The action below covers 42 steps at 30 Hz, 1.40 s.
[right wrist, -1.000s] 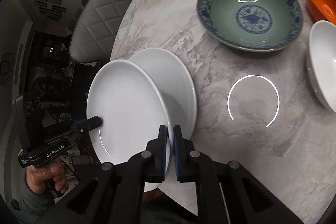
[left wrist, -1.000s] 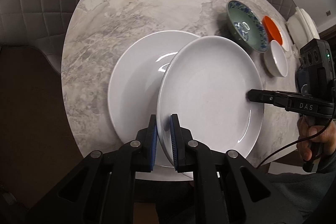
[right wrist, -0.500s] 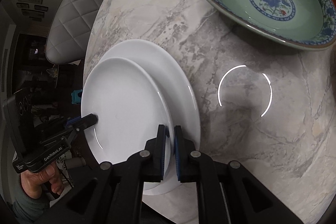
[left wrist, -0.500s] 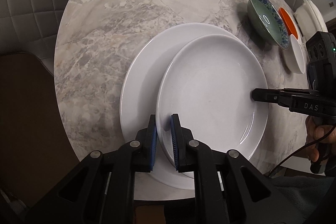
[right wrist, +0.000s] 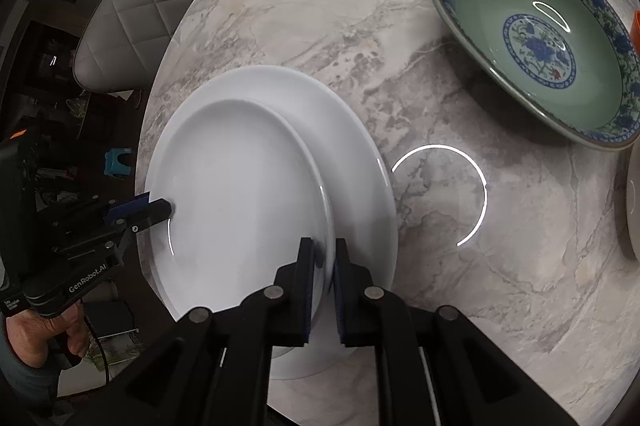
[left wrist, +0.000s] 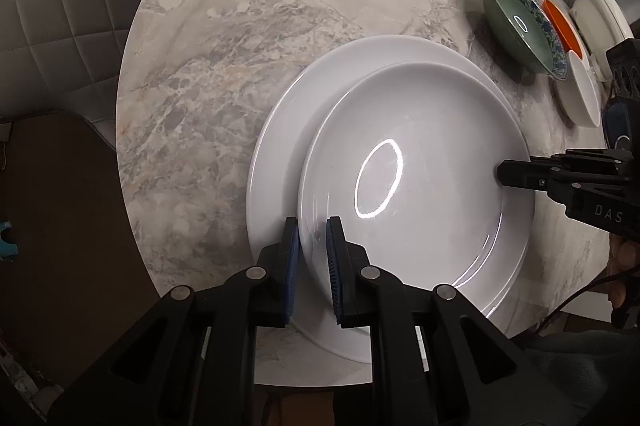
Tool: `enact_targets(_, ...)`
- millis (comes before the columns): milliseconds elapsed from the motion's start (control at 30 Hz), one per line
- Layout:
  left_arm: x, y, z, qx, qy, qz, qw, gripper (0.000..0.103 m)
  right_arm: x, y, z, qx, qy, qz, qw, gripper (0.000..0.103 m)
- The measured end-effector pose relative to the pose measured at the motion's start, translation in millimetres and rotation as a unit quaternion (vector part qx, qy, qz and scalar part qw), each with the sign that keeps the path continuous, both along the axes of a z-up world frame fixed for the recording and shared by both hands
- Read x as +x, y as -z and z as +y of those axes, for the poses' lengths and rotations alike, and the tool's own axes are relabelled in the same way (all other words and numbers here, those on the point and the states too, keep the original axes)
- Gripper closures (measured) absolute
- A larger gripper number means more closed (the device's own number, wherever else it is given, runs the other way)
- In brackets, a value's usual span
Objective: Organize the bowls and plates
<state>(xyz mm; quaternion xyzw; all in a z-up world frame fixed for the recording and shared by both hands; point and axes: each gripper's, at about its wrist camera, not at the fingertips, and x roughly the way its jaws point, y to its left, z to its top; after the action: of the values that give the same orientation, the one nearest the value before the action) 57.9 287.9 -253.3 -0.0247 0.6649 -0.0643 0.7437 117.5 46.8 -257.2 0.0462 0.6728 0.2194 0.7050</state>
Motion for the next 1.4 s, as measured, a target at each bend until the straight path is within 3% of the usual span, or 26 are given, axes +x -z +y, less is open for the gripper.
enact_targets(267, -6, -9, 2, -0.002, -0.003, -0.024, 0.9997, 0.085, -5, -4, 8, -0.029, -0.022, -0.030, 0.999, 0.090)
enact_targets(367, -9, -18, 4, -0.015, -0.008, -0.044, 0.9989, 0.066, -6, -5, 10, -0.036, -0.024, -0.036, 0.998, 0.091)
enact_targets(400, -11, -23, 5, -0.019, -0.010, -0.052, 0.9984, 0.052, -6, -5, 11, -0.039, -0.026, -0.039, 0.998, 0.091)
enact_targets(433, -12, -28, 6, -0.028, -0.012, -0.062, 0.9976, 0.048, -7, -5, 12, -0.041, -0.028, -0.042, 0.998, 0.090)
enact_targets(600, -13, -52, 8, -0.074, -0.017, -0.099, 0.9922, 0.043, -9, -6, 16, -0.047, -0.033, -0.053, 0.997, 0.086)
enact_targets(767, -2, -76, -4, -0.101, 0.005, -0.115, 0.9882, 0.042, -12, -13, 12, -0.034, -0.028, -0.073, 0.996, 0.060)
enact_targets(933, 17, -109, -31, -0.139, 0.040, -0.154, 0.9774, 0.042, -18, -39, -9, -0.005, 0.001, -0.102, 0.995, 0.054)
enact_targets(1033, 35, -126, -60, -0.156, 0.056, -0.150, 0.9748, 0.042, -26, -65, -45, 0.020, 0.044, -0.137, 0.989, 0.047)
enact_targets(1100, 54, -132, -80, -0.170, 0.046, -0.126, 0.9763, 0.042, -28, -79, -80, 0.029, 0.086, -0.154, 0.984, 0.047)
enact_targets(1200, 87, -149, -115, -0.167, 0.048, -0.131, 0.9761, 0.042, -24, -97, -148, 0.030, 0.163, -0.177, 0.970, 0.047)
enact_targets(1400, 179, -188, -222, -0.133, 0.145, -0.170, 0.9656, 0.042, 18, -107, -304, 0.010, 0.300, -0.191, 0.935, 0.047)
